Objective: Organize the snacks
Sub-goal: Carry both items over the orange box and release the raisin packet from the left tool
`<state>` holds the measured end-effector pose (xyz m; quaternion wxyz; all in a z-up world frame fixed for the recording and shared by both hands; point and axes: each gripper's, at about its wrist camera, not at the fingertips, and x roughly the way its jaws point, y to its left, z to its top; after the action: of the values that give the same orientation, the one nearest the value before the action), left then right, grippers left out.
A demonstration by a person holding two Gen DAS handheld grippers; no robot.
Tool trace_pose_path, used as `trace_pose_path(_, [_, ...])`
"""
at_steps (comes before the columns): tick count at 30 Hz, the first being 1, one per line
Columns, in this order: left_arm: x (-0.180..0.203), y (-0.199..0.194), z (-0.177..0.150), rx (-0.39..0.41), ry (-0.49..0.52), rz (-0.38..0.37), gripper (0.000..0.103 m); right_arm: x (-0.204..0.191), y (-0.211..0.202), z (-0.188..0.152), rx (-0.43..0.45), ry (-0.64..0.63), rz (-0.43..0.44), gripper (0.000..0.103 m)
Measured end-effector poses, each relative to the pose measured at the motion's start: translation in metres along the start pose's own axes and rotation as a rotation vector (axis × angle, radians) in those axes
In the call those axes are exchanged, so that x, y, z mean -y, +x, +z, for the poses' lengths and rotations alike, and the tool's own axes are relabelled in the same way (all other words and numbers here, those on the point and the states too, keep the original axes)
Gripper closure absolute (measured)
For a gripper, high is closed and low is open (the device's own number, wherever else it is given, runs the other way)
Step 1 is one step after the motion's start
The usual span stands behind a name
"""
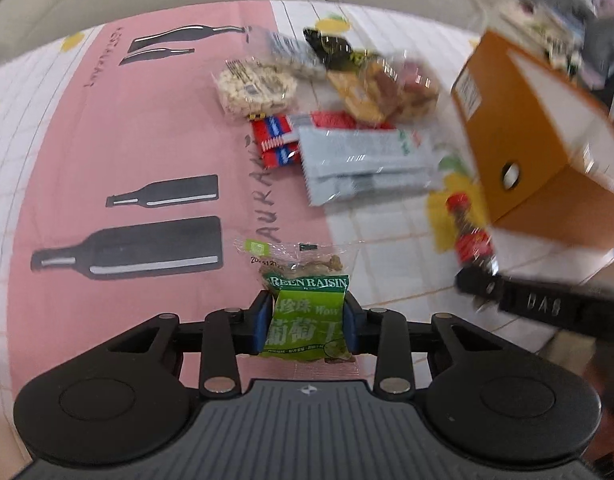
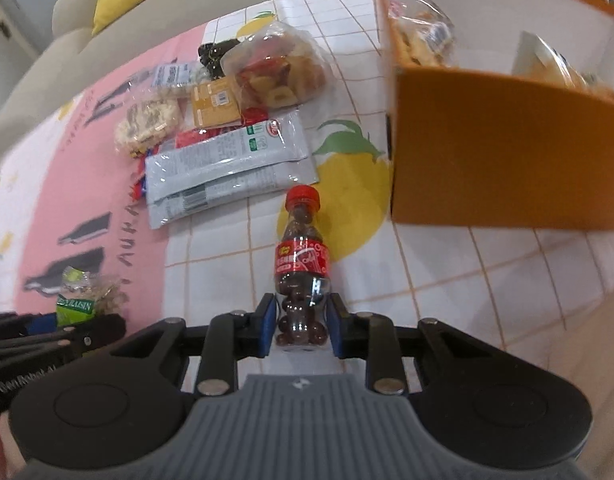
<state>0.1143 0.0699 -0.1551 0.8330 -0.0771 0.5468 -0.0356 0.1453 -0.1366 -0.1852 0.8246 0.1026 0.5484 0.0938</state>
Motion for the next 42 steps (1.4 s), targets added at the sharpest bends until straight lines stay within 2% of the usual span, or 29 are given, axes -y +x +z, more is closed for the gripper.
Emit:
trace_pose_path(8, [0.014,-0.044,0.017,0.029,-0.06,-0.089,0.064,0.004,-0.068,0.003,0.084,-0.007,0.101,0.078])
trace_pose_path(14, [0.053,-0.073,0.041,0.052,0.004,-0.164,0.064,0.026,-0.118,0.021,0.134,-0.009,0.139,0.078])
trace_pose_path(21, [0.108,-0.089,0.086,0.067,0.104,-0.248,0.064,0.07,-0.166,0.062,0.194,0.025,0.113,0.078])
trace_pose_path(26, [0.143,-0.085,0.12,0.066,0.15,-0.302,0.064,0.107,-0.188,0.09,0.222,0.072,0.075,0.078])
trace_pose_path(30, [0.171,-0.068,0.139,0.032,0.191,-0.324,0.064,0.139,-0.192,0.106,0.202,0.129,0.06,0.078])
trace_pose_path(33, [0.192,-0.048,0.148,-0.006,0.231,-0.311,0.064,0.159,-0.183,0.114,0.162,0.169,0.057,0.078])
trace_pose_path(35, [0.204,-0.031,0.15,-0.036,0.25,-0.291,0.064,0.164,-0.172,0.118,0.133,0.182,0.051,0.078])
trace_pose_path(39, [0.218,-0.006,0.151,-0.088,0.286,-0.268,0.064,0.166,-0.146,0.121,0.057,0.214,0.105,0.078])
trace_pose_path(42, [0.222,0.005,0.151,-0.114,0.296,-0.261,0.064,0.162,-0.125,0.124,0.017,0.202,0.114,0.078])
